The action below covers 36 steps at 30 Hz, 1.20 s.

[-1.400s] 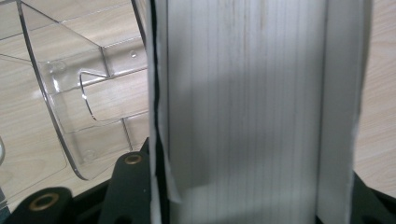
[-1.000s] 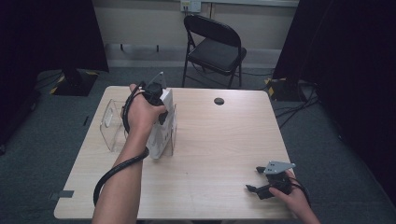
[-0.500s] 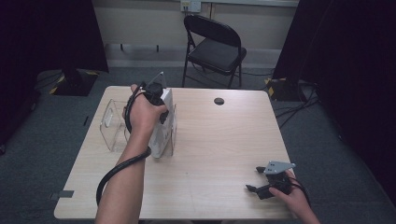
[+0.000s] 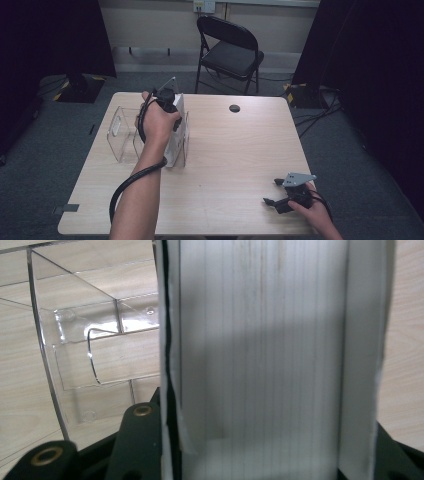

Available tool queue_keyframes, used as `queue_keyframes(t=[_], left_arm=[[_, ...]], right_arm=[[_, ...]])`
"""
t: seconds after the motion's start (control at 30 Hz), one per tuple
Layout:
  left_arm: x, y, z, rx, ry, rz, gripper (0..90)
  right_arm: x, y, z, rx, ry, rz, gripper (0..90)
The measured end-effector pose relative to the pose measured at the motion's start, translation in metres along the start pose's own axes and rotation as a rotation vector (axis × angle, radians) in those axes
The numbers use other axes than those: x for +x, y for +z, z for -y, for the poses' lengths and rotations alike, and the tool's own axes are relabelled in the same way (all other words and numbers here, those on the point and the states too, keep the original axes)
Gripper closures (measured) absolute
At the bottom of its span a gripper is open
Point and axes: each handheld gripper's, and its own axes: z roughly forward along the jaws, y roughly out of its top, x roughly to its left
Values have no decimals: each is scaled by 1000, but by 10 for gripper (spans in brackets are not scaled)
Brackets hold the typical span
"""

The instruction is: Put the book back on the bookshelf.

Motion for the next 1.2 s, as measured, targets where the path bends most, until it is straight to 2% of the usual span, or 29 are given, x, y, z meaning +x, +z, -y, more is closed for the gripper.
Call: queue_keyframes(t=[0.2, 0.4, 0.43, 0.77, 1.2], left_arm=[[-1, 3, -1, 0, -12, -3, 530], [0, 5, -1, 4, -5, 0, 529], [-1, 6, -1, -1, -18, -7, 529], [-1, 7, 1, -7, -28, -8, 528], [-1, 7, 2, -14, -29, -8, 524]], right_arm=[[0, 0, 0, 0, 0, 0, 124], [0, 0, 0, -1, -1, -1, 124], [0, 0, 0, -1, -2, -1, 124], [0, 0, 0, 2, 1, -2, 124], [0, 0, 0, -1, -3, -2, 124]])
